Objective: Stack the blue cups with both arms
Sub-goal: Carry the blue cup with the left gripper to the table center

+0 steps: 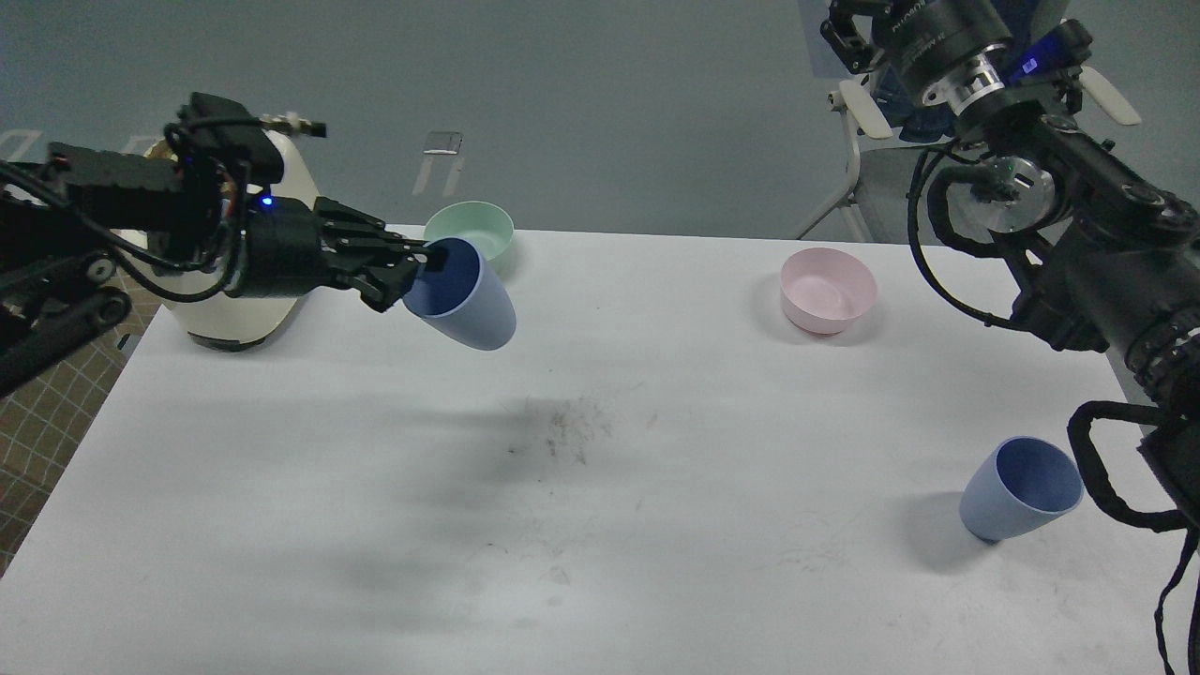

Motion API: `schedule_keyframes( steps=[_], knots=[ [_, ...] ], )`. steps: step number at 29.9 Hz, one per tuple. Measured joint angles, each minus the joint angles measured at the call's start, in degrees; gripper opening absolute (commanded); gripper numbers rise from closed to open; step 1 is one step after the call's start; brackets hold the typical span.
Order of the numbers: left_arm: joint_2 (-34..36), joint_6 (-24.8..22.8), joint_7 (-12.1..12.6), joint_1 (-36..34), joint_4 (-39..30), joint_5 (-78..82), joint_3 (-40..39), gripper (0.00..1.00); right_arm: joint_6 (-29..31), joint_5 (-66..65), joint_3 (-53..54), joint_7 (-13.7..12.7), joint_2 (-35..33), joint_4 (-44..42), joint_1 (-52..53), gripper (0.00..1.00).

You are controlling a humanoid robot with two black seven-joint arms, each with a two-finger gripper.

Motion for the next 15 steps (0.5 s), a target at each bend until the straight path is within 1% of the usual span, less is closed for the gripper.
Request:
schedule_keyframes(
  steps=[3, 7, 10, 15],
  knots=[
    [-6.0, -1.6, 0.0, -0.1, 1.1, 3.3, 0.1, 0.0, 0.0, 0.0, -0.4, 0.0, 0.1, 0.0, 2.8, 1.0],
    [-12.5, -2.2, 0.0, -0.4, 3.2, 6.8, 0.7, 0.0, 0.0, -0.1, -1.0, 0.0, 0.2, -0.3, 5.2, 1.0],
    [-17.9, -2.3, 0.0, -2.4, 6.4, 9.3, 3.7, 0.0, 0.0, -0.1, -2.6, 0.0, 0.7, -0.4, 6.4, 1.0],
    [-23.8, -2.3, 0.0, -6.2, 10.8, 10.1, 9.6, 0.0, 0.0, 0.0, -3.1, 0.0, 0.9, -0.4, 6.6, 1.0]
  ],
)
